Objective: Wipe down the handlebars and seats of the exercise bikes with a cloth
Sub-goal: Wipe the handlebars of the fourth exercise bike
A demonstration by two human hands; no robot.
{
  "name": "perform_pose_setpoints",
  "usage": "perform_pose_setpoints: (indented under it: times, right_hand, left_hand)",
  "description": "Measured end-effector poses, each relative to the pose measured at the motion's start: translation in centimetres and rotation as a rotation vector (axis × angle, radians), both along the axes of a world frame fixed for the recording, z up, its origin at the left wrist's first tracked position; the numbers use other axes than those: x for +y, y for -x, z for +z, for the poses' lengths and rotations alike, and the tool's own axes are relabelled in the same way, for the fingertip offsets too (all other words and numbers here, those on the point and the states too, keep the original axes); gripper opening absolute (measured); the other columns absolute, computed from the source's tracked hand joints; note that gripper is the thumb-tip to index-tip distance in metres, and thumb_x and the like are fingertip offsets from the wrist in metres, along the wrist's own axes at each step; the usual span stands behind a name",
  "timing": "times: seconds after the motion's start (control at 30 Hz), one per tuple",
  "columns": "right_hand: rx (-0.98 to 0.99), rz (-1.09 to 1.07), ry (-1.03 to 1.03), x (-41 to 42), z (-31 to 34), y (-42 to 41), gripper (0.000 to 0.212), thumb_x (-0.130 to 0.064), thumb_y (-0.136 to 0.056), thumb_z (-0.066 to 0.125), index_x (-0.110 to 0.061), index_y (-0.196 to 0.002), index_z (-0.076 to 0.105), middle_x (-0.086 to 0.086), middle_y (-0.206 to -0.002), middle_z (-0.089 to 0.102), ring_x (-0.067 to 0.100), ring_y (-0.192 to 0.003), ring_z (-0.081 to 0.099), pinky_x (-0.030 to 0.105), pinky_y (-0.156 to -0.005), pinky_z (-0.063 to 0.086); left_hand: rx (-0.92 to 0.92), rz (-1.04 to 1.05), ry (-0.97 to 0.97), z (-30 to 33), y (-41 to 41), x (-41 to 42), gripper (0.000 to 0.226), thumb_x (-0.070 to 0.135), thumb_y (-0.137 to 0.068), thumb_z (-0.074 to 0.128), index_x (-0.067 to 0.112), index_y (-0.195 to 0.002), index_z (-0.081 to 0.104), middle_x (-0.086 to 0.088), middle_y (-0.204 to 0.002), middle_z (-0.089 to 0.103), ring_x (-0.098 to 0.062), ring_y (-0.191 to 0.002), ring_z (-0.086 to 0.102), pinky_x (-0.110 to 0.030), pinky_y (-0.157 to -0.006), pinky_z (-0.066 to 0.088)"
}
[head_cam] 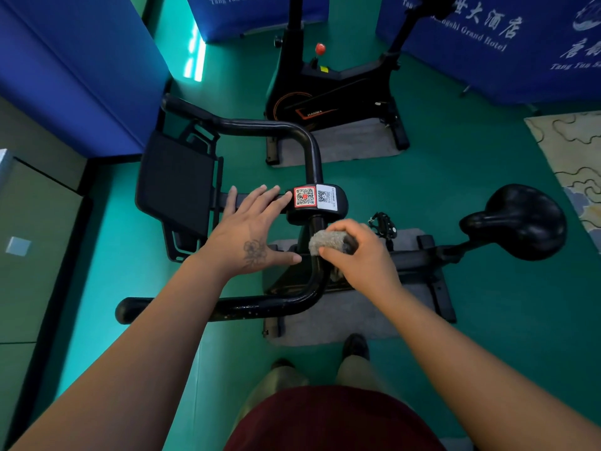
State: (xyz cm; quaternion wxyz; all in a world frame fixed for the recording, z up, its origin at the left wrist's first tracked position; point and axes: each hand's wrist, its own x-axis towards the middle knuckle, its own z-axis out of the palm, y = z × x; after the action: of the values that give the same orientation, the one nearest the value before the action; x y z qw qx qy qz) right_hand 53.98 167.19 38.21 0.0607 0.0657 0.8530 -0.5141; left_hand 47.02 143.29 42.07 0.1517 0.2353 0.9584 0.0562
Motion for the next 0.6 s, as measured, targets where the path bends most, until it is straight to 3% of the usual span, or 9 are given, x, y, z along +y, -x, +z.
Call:
perform_pose_setpoints:
  times: [0.2, 0.37, 0.6]
  right_hand:
    - [0.004, -0.060, -0.023, -0.6, -0.1, 1.4, 0.026, -0.038, -0.086, 0.081, -0.044, -0.105, 0.065, -0.008, -0.107, 0.062, 0.009, -0.098, 0.062, 0.032, -0.080, 0.051]
    - [-0.049, -0.056, 0.092, -0.2, -1.0, -1.5, 0.024, -0.035, -0.086, 0.083, -0.044, -0.101, 0.065, -0.009, -0.106, 0.068, 0.006, -0.096, 0.066, 0.029, -0.079, 0.052]
    - [-0.042, -0.044, 0.072, 0.1, -0.5, 0.1, 0.026, -0.035, -0.084, 0.084, -0.044, -0.099, 0.066, -0.010, -0.105, 0.069, 0.007, -0.094, 0.065, 0.032, -0.080, 0.054]
  left_hand:
    - [-0.003, 0.005, -0.004, 0.2, -0.1, 0.1, 0.125, 0.094, -0.074, 0.055, 0.034, -0.169, 0.000, 0.007, -0.178, 0.001, -0.014, -0.163, -0.008, -0.059, -0.128, -0.014]
    - [-0.012, 0.005, -0.006, 0.1, 0.2, 0.0, 0.125, 0.094, -0.074, 0.057, 0.035, -0.169, -0.001, 0.007, -0.178, 0.000, -0.013, -0.163, -0.009, -0.058, -0.128, -0.015]
    - [-0.010, -0.004, 0.009, 0.2, 0.1, 0.1, 0.127, 0.096, -0.073, 0.053, 0.035, -0.169, -0.003, 0.007, -0.177, -0.001, -0.015, -0.163, -0.009, -0.058, -0.128, -0.016]
